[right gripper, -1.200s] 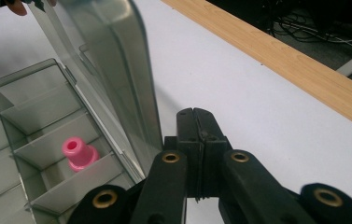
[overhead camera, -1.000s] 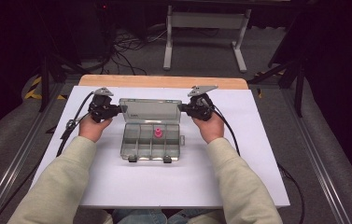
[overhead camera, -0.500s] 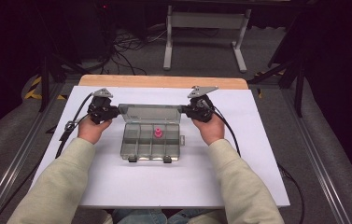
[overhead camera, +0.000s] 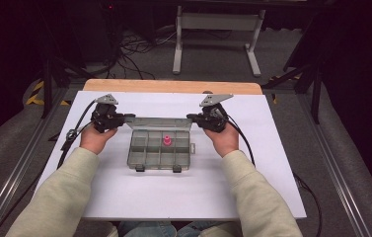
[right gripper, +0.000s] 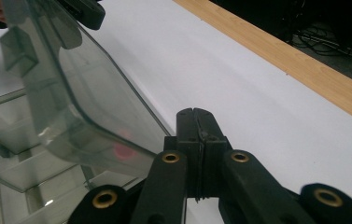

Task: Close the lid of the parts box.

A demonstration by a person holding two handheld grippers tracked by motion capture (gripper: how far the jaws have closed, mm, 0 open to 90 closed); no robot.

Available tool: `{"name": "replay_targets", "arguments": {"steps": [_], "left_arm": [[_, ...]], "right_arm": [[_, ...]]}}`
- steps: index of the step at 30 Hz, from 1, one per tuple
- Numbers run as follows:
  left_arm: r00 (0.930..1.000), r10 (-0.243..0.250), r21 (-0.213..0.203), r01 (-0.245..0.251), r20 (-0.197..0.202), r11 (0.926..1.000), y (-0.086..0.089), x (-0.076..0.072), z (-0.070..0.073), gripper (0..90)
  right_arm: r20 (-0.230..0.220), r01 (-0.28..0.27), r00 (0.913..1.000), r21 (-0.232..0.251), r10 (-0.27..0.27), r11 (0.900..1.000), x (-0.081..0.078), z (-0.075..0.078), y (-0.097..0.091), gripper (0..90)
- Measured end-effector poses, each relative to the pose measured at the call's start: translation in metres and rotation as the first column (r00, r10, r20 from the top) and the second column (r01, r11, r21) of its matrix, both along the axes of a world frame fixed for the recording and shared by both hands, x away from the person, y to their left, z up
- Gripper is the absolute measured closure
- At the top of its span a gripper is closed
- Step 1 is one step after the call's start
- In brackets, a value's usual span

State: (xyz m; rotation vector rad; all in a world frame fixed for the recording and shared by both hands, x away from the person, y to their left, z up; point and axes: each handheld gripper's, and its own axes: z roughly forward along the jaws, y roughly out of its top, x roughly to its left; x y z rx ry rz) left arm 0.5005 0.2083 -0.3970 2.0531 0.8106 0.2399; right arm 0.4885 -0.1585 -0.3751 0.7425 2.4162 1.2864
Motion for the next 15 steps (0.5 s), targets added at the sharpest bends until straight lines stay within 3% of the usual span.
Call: {"name": "replay_targets", "arguments": {"steps": [15], "left_arm": [[0.9985, -0.053, -0.007, 0.053, -0.015, 0.9986, 0.002, -0.015, 0.006, 90.0]], "right_arm": [[-0.011, -0.046, 0.9989, 0.005, 0.046, 0.9989, -0.014, 0.002, -0.001, 90.0]]}}
